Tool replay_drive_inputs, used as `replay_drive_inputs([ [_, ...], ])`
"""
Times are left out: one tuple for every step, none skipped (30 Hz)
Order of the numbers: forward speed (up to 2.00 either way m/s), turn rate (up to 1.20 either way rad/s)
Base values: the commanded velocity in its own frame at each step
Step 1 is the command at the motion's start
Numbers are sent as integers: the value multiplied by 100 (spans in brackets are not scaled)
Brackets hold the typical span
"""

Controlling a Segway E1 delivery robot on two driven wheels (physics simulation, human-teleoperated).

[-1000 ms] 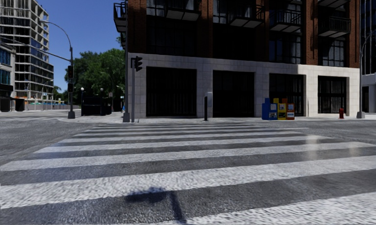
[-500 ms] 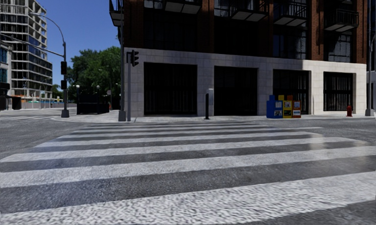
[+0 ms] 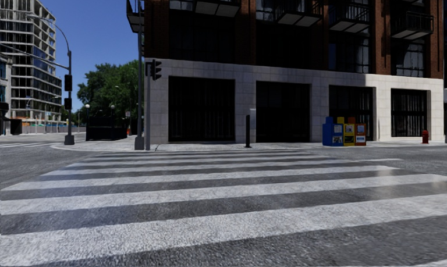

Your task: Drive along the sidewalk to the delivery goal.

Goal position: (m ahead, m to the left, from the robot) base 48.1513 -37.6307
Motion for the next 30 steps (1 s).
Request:
replay_drive_inputs([
  [133, 0],
  [133, 0],
  [133, 0],
  [133, 0],
  [133, 0],
  [133, 0],
  [133, 0],
  [133, 3],
  [133, 7],
  [133, 8],
  [133, 10],
  [133, 13],
  [133, 13],
  [133, 16],
  [133, 18],
  [133, 22],
  [133, 23],
  [133, 23],
  [133, 23],
  [133, 23],
  [133, 23],
  [133, 23],
  [133, 23],
  [134, 24],
  [200, 24],
  [200, 24],
  [200, 0],
  [200, 0],
  [200, 0],
  [200, 0],
])
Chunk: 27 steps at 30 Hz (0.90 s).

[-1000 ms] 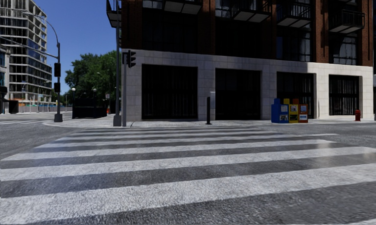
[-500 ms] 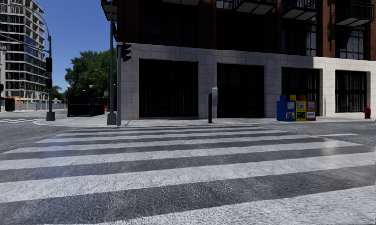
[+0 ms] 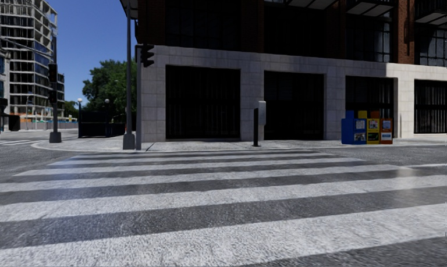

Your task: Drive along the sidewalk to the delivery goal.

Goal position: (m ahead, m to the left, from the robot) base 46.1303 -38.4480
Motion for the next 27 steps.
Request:
replay_drive_inputs([
  [200, 0],
  [200, 0],
  [200, 0],
  [200, 0],
  [200, 0],
  [200, 0],
  [200, 0],
  [200, 0],
  [200, 0],
  [200, 0],
  [200, 8],
  [200, 11],
  [200, 15],
  [200, 18],
  [200, 20],
  [200, 20],
  [200, 21],
  [200, 22],
  [200, 22],
  [200, 25],
  [200, 26],
  [200, 26],
  [200, 26],
  [200, 26],
  [200, 26],
  [200, 26],
  [200, 26],
])
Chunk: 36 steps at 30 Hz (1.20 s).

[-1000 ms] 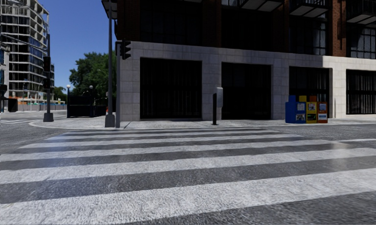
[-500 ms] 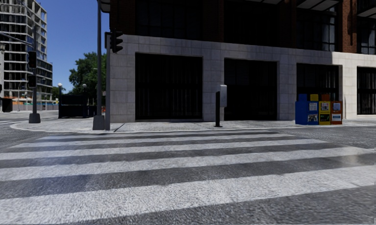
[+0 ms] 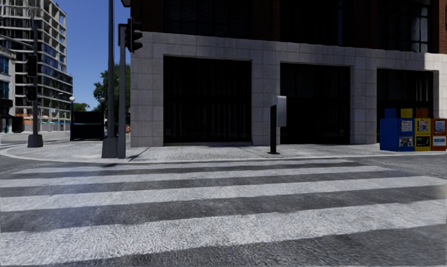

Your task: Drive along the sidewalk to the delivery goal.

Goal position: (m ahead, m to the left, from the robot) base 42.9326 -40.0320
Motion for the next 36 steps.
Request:
replay_drive_inputs([
  [200, 25],
  [200, 0],
  [200, 0],
  [200, 0],
  [200, 0],
  [200, 0],
  [200, 0],
  [200, 0],
  [200, 0],
  [200, 0],
  [200, 0],
  [200, 0],
  [200, 0],
  [200, 0],
  [200, 0],
  [200, 0],
  [200, 0],
  [200, 0],
  [200, 0],
  [200, 0],
  [200, 0],
  [200, 0],
  [200, 0],
  [200, 0],
  [200, 0],
  [200, 0],
  [200, 0],
  [200, 0],
  [200, 0],
  [200, 0],
  [200, 0],
  [200, 0],
  [200, 0],
  [200, 0],
  [200, 0],
  [200, 0],
])
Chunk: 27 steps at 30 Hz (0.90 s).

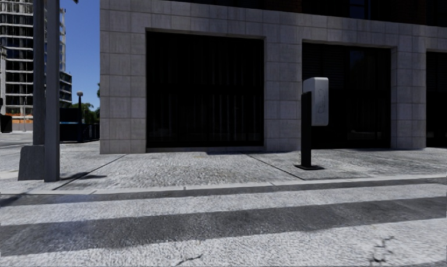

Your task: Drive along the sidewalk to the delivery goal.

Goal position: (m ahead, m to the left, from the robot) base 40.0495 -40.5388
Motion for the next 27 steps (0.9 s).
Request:
replay_drive_inputs([
  [200, 0],
  [200, 0],
  [200, 0],
  [200, 0],
  [200, 0],
  [200, 0],
  [200, 0],
  [200, 0],
  [200, 0],
  [200, 0],
  [200, 0],
  [200, 0],
  [200, 0],
  [200, 0],
  [200, 0],
  [200, 0],
  [200, 0],
  [200, 0],
  [200, 0],
  [200, 0],
  [200, 0],
  [200, 0],
  [200, 0],
  [200, 0],
  [200, 0],
  [200, 0],
  [200, 0],
])
